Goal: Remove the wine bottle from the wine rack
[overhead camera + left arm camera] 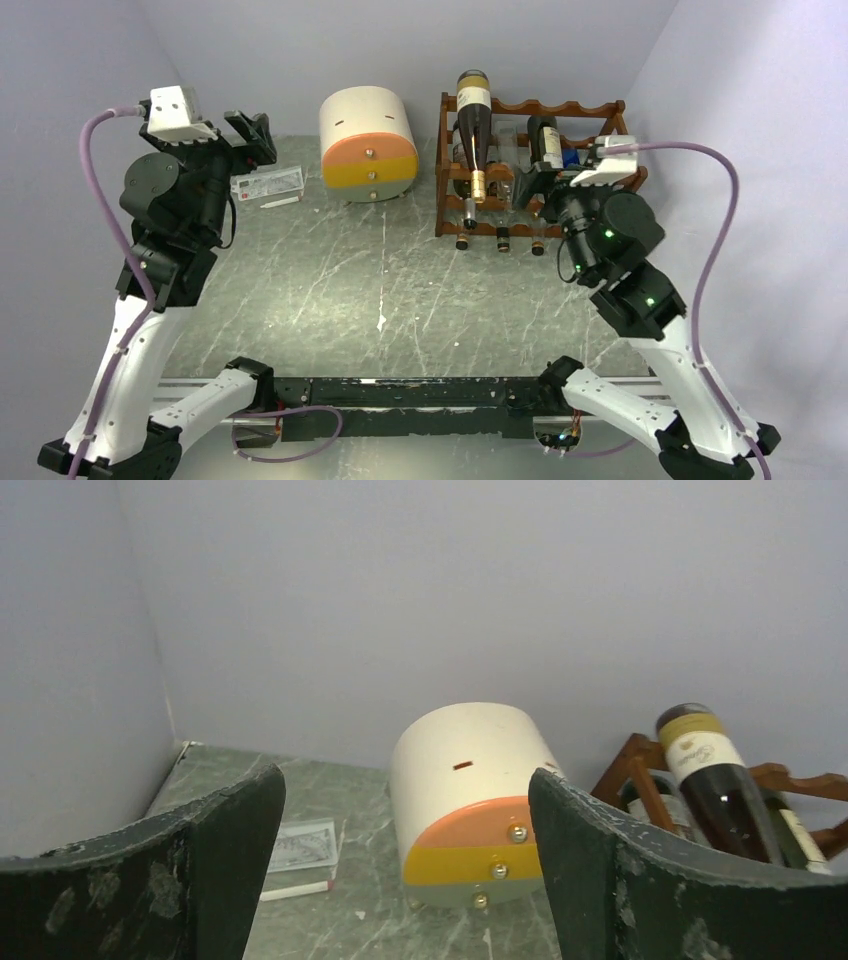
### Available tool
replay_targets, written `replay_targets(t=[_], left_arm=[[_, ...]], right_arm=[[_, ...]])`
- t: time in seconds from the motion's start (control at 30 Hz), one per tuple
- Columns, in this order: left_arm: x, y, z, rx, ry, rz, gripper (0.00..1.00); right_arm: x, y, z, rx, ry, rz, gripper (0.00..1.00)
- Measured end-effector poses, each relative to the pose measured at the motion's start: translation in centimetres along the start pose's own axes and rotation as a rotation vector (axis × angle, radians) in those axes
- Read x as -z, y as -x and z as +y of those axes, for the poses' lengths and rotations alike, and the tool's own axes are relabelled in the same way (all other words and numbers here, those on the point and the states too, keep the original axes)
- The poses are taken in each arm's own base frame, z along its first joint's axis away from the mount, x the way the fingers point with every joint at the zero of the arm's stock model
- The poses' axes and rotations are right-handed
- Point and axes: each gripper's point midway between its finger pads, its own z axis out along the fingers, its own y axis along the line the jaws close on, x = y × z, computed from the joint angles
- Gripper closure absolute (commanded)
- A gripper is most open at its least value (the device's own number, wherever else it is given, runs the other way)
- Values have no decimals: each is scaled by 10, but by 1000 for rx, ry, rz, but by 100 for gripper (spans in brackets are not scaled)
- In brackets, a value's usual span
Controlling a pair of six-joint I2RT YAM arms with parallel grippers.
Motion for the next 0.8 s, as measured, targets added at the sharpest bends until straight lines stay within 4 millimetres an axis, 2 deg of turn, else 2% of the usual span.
replay_targets(t=[0.1, 0.23, 0.33, 0.47, 0.6, 0.8], left_arm=[[-9, -13, 10, -8, 28, 16, 4], [-20, -46, 27, -22, 51, 62, 3], [-26, -74, 37, -27, 47, 104, 2], [-30, -110, 47, -19, 30, 159, 2], [-30, -141, 49, -3, -10, 208, 2], [-28, -162, 33, 12, -98, 238, 1]], right_arm=[[-15, -26, -3, 12, -34, 35, 0], [-32, -69, -10, 29, -84, 104, 0], [-38, -102, -20, 28, -123, 153, 0], [-39, -132, -33, 4, -170, 202, 0], [-39, -144, -34, -23, -157, 232, 0], [-35, -145, -22, -89, -73, 250, 0]])
